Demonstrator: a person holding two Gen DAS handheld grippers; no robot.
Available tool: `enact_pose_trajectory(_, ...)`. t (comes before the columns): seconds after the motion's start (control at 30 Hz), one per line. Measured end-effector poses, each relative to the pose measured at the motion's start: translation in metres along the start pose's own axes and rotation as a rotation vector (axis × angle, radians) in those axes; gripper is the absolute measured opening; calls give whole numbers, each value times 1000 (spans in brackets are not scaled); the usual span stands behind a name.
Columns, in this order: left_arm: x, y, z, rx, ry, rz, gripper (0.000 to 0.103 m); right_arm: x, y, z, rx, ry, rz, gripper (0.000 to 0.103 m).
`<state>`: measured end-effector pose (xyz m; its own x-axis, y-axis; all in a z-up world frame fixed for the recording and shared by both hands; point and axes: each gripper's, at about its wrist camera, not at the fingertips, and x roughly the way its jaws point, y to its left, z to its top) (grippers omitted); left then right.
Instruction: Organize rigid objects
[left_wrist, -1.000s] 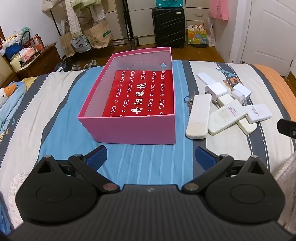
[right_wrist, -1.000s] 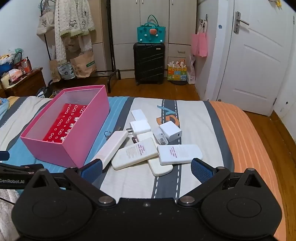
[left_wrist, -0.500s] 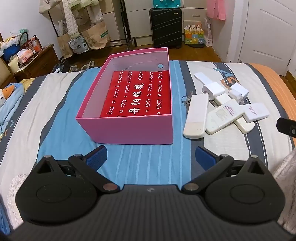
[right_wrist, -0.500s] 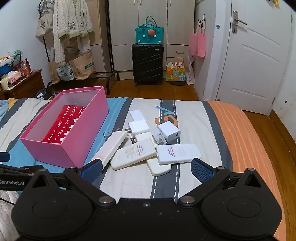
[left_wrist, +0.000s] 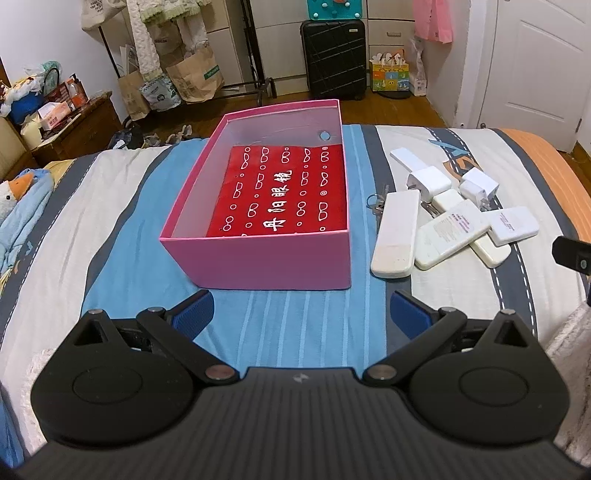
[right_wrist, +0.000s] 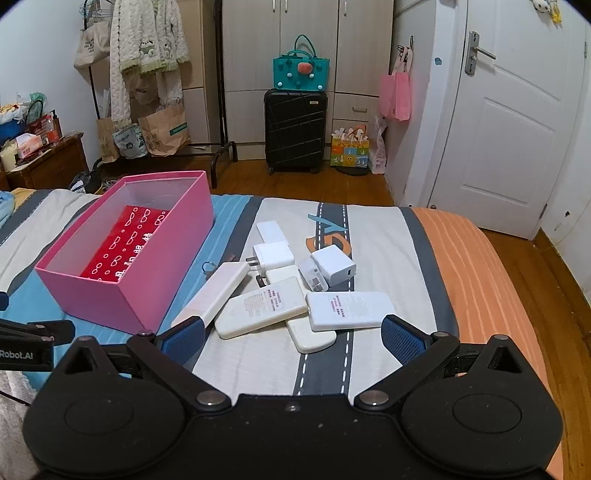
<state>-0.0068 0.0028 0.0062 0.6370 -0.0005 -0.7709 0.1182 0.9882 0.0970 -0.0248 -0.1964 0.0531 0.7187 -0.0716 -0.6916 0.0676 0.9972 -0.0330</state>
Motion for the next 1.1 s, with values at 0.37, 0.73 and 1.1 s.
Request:
enact_pose_trajectory(0.37, 6, 6, 1, -46, 11, 7, 103, 2, 1, -3, 17, 13, 21, 103)
enact_pose_trajectory(0.73, 0, 10, 3, -39, 3, 21, 103, -3, 5, -3, 11, 9, 20, 103)
enact_pose_trajectory(1.1, -2, 16, -2, -40, -4, 12, 103, -3, 8, -4, 6, 7, 19, 103)
